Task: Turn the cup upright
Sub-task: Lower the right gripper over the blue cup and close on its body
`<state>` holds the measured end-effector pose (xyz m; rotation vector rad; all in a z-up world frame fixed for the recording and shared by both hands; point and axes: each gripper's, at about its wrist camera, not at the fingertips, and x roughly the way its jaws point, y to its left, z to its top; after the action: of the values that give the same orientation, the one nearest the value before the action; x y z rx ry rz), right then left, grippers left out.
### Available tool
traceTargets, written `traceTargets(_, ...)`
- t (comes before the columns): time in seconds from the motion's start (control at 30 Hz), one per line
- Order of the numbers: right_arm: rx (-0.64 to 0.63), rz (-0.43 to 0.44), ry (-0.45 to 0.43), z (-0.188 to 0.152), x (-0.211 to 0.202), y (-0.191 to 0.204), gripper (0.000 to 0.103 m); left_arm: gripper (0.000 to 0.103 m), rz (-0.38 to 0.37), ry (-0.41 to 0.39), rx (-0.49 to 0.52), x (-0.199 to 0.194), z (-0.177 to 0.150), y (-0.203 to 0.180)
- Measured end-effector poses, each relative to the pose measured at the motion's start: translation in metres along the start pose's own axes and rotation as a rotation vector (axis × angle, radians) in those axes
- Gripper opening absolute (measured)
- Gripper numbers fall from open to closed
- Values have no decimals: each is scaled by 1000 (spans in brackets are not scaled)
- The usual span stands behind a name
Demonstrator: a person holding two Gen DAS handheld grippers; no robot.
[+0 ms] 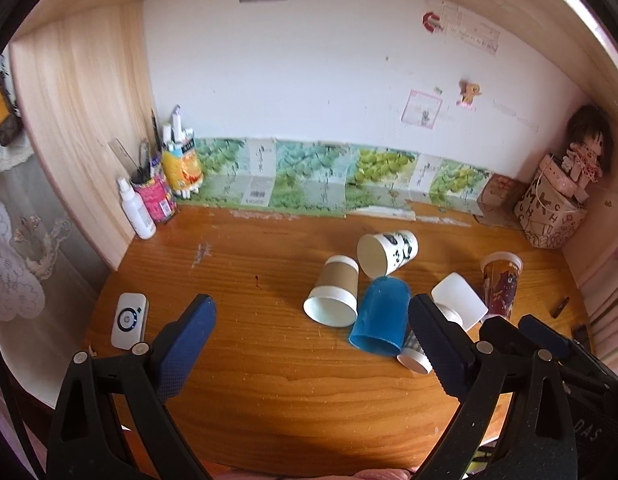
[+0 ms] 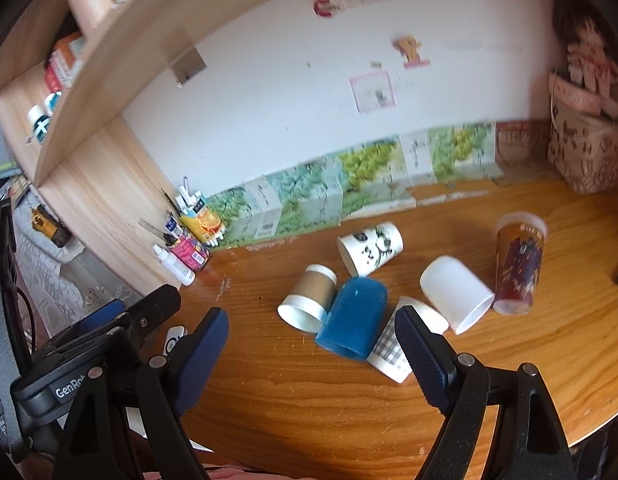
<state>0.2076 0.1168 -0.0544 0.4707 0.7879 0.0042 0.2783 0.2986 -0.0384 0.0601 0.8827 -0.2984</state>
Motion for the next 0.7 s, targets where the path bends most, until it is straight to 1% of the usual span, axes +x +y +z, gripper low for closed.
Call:
traceTargets(0.17, 121, 22, 113, -2, 32, -14, 86, 98, -61, 148, -4, 31, -2, 13)
traceTargets(0.27, 226, 43, 189, -6, 54, -28, 86, 98, -92, 229, -3, 51, -4, 17)
traceTargets(0.37, 290, 42, 249, -7, 71, -38, 86, 98, -147, 316, 1, 72, -8, 20)
traceTargets(0.5, 353, 21, 296, -3, 90, -47, 86, 98, -220, 431, 8, 100, -14, 20)
traceTargets(0.6, 397, 11, 329, 2, 102, -54, 86, 98, -251, 515, 32, 123, -19, 18)
traceTargets(0.7, 429, -29, 355, 6, 115, -60, 86, 98, -317, 575, 29, 140, -22, 16)
